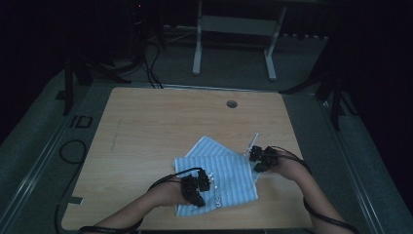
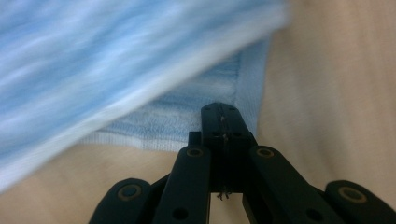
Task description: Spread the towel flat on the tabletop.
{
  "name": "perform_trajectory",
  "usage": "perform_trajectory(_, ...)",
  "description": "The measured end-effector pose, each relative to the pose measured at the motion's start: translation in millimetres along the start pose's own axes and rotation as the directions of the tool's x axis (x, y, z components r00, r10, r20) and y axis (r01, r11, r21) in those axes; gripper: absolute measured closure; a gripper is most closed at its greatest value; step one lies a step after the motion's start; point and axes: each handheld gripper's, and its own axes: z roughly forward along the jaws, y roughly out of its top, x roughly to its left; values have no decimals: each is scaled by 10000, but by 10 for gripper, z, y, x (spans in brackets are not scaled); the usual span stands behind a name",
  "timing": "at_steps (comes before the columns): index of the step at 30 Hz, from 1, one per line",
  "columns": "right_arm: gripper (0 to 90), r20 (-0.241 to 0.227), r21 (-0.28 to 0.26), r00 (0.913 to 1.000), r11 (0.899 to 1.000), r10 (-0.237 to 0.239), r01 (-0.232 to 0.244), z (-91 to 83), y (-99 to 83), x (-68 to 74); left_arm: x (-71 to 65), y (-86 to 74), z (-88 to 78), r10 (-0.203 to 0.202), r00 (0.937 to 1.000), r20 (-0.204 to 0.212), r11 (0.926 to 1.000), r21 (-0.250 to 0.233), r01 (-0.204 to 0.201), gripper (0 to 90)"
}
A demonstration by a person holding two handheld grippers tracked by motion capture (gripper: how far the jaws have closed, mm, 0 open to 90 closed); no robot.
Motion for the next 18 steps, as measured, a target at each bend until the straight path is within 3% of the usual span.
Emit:
perform_trajectory(11, 900, 353, 418, 9992, 9989, 205, -220, 53, 344, -432, -122, -230, -19, 155, 9980, 607, 9993, 334, -175, 895)
perform_trajectory(18, 900, 541, 320, 9968, 9976, 589, -607, 84, 535, -672, -222, -271, 21, 326, 9911, 1288, 9982, 453, -387, 895)
